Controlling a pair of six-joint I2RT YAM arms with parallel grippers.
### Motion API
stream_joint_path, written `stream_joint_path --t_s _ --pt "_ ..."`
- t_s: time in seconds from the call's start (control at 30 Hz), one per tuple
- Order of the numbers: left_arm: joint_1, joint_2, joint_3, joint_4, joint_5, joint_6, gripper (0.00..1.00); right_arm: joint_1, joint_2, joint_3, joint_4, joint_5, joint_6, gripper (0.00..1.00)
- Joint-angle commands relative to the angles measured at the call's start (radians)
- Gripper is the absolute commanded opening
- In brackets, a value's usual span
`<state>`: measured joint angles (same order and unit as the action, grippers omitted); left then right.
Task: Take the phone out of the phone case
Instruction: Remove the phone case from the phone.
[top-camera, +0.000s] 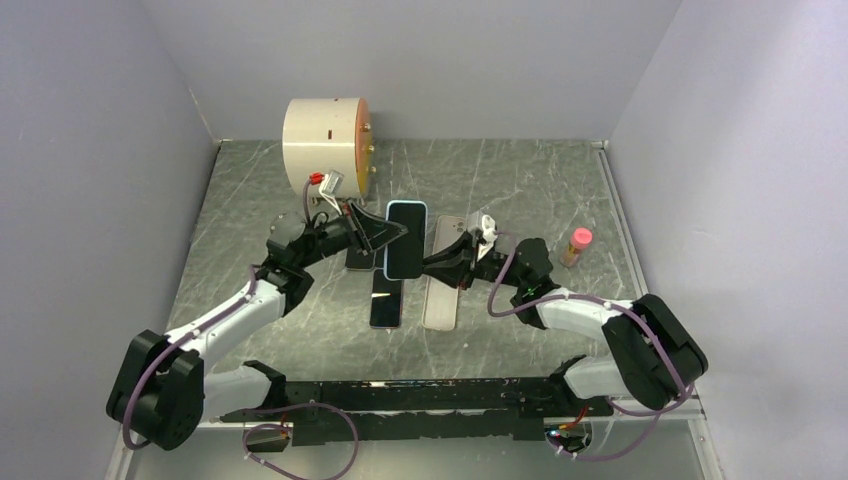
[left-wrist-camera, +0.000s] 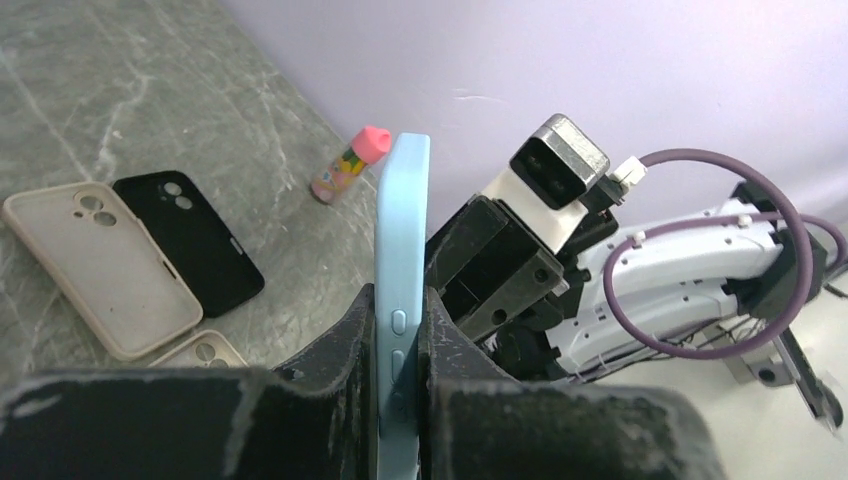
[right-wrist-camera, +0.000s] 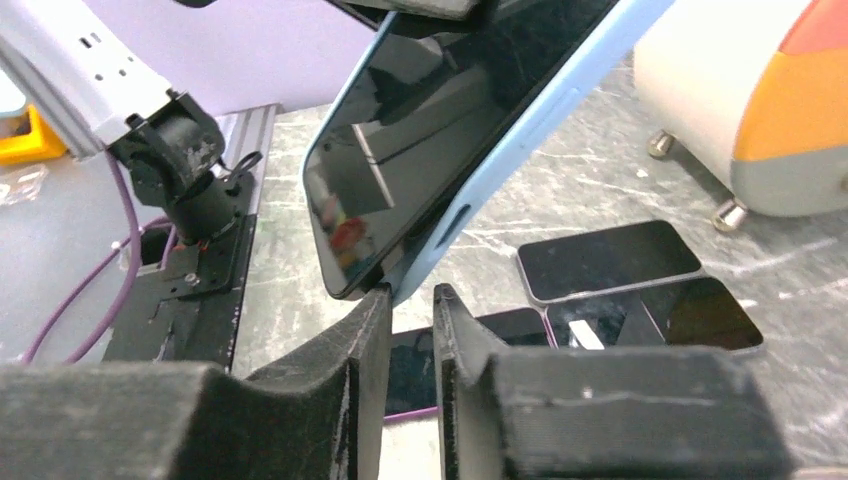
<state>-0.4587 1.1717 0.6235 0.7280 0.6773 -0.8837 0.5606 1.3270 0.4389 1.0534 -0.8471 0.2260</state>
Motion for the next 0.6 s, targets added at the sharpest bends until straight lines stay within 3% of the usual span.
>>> stream_joint_path --t_s 0.0,0.13,0.33,0.57 --pt "-0.052 -0.023 -0.051 -0.057 -0.066 -0.075 0.02 -0.01 -0.045 -0.035 0.281 0.171 0.108 0.27" --pt "-0.052 -0.024 -0.08 0.061 -0.186 -0.101 0.02 0.021 -0.067 -0.098 0.278 0.266 0.175 0.43" --pt "-0.051 -0.051 -0.063 0.044 -0.324 -0.072 0.03 0.088 -0.079 -0.2 0.376 0.448 0.299 0.68" --pt "-0.052 -0.06 -0.071 0.093 -0.412 -0.127 0.02 0.187 0.003 -0.238 0.499 0.673 0.39 0.76"
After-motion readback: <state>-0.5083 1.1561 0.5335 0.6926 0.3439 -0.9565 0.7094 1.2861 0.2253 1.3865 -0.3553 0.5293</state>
